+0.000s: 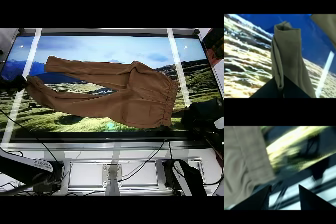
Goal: Fold the clothes and pants, and hang the long-sleeved shirts on hangers.
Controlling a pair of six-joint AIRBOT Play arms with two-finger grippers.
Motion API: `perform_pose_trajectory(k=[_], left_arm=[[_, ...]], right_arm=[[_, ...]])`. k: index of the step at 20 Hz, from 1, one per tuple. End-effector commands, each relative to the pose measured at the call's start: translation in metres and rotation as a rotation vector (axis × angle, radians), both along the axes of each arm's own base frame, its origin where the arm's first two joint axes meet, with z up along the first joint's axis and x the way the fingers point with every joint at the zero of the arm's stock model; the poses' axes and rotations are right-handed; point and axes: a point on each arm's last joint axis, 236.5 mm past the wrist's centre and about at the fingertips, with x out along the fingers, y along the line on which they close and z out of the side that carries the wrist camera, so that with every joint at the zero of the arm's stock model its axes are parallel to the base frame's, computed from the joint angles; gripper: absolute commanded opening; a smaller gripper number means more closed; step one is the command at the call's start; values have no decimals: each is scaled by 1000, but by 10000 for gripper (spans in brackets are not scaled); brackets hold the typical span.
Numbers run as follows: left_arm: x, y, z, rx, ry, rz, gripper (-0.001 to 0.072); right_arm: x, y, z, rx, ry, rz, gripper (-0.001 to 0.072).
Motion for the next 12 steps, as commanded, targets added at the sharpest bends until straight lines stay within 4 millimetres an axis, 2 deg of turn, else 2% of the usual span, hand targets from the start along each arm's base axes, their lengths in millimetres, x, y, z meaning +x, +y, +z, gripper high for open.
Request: perform_pose_trajectory(k=[1,3,4,10,12], left_arm=[[1,-1,20,23,-32,-11,30],[0,-2,19,18,-27,-15,29],[0,-3,19,17,-28,-15,30],[0,-3,19,16,-29,-14,30],[0,-3,19,15,-29,-15,30]], right_arm=[[2,53,-14,299,61,5,465],[10,74,-20,421,57,-15,535],[13,76,-25,440,55,-38,535],[6,68,-71,452,68,-333,534],[20,63,-78,474,-13,-448,534]])
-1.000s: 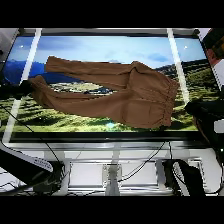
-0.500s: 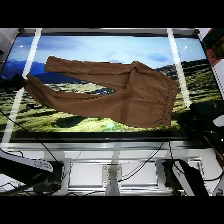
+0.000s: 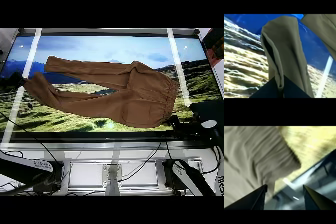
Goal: Fold the clothes and pants, and hang the long-sleeved shirts on hangers.
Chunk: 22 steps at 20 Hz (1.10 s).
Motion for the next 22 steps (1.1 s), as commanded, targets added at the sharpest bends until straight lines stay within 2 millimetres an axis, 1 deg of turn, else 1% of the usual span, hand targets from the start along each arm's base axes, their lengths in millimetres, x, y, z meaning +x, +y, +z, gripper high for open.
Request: perform_pose_trajectory(k=[1,2,4,5,8,9,10,11,12,15,16,17,19,21,22], left_arm=[[0,0,1,0,-2,0,30],[1,-1,1,-5,-4,1,30],[4,-6,5,-38,-20,4,30],[6,-8,7,-56,-32,10,30],[8,-15,11,-96,-45,8,29],[6,-20,11,-108,-34,-5,29],[2,-24,10,-122,-21,-21,29],[-2,-28,14,-132,-13,-36,29],[-4,-29,20,-132,-16,-42,28],[-6,-26,54,-77,-66,-47,27],[-7,-23,66,-48,-77,-46,26],[-10,-19,76,-30,-71,-28,25],[-20,-9,90,14,-30,11,25],[-31,-8,100,36,3,9,25],[-36,-14,102,26,17,-8,26]], right_arm=[[24,-14,-12,9,-80,-242,534],[32,-21,-10,-9,-115,-262,520],[41,-26,-5,-37,-170,-248,422],[43,-28,-4,-51,-184,-232,400],[46,-32,-2,-91,-217,-200,241],[50,-35,3,-110,-241,-185,159],[58,-40,13,-138,-280,-156,44],[69,-46,27,-171,-328,-125,30],[83,-53,47,-209,-385,-97,30],[121,-83,116,-358,-519,-20,29],[128,-91,138,-412,-540,15,29],[131,-99,157,-458,-539,43,28],[126,-111,184,-541,-500,116,29],[117,-116,200,-591,-453,186,29],[112,-115,203,-593,-429,210,29]])
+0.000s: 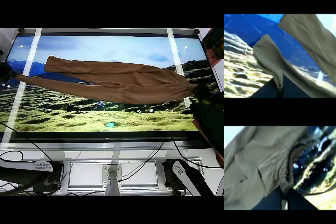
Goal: Fold the clothes and pants, and hang the long-sleeved shirts on hangers.
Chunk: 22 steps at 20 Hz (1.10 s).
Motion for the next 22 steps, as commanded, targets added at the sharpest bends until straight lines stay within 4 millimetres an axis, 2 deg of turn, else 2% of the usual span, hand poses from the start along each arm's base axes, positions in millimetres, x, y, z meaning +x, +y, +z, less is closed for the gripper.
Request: perform_pose_trajectory(k=[1,4,6,7,9,11,12,16,19,22], left_arm=[[-22,-6,12,11,75,-16,26],[-43,-25,2,-44,169,-80,26],[-63,-27,-9,-34,261,-110,26],[-77,-21,-17,-3,327,-115,26],[-112,6,-33,97,495,-77,26],[-145,27,-42,172,642,-44,26],[-156,31,-47,186,694,-43,26],[-179,18,-83,123,794,-74,27],[-198,15,-117,95,885,-96,27],[-200,15,-135,77,921,-109,27]], right_arm=[[-23,-9,21,-104,123,60,29],[-47,0,10,-89,243,108,29],[-63,2,0,-86,321,129,29],[-74,0,-5,-97,371,135,29],[-93,-11,-12,-141,462,131,29],[-104,-16,-16,-159,514,129,29],[-109,-15,-18,-153,537,134,29],[-125,-7,-34,-100,628,161,29],[-145,5,-65,-43,714,183,29],[-169,17,-97,9,796,201,29]])
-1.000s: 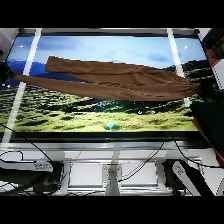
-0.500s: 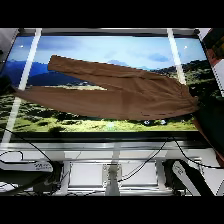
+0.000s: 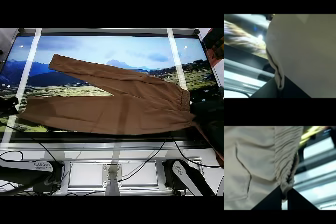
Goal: Fold the clothes and pants, and hang the long-sleeved shirts on hangers.
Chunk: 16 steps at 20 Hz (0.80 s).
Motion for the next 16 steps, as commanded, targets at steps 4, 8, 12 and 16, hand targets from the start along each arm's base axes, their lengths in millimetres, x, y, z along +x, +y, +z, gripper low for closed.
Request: perform_pose_trajectory(k=[4,8,12,16], left_arm=[[-3,6,-26,5,32,-36,95],[0,13,-24,25,18,-79,694],[13,22,-17,61,-29,-78,692],[40,23,-6,65,-133,-57,691]], right_arm=[[-15,7,-34,20,47,-5,227],[-11,5,-33,10,30,-7,692],[2,-3,-18,-16,-16,-7,692],[58,-37,21,-154,-247,-22,557]])
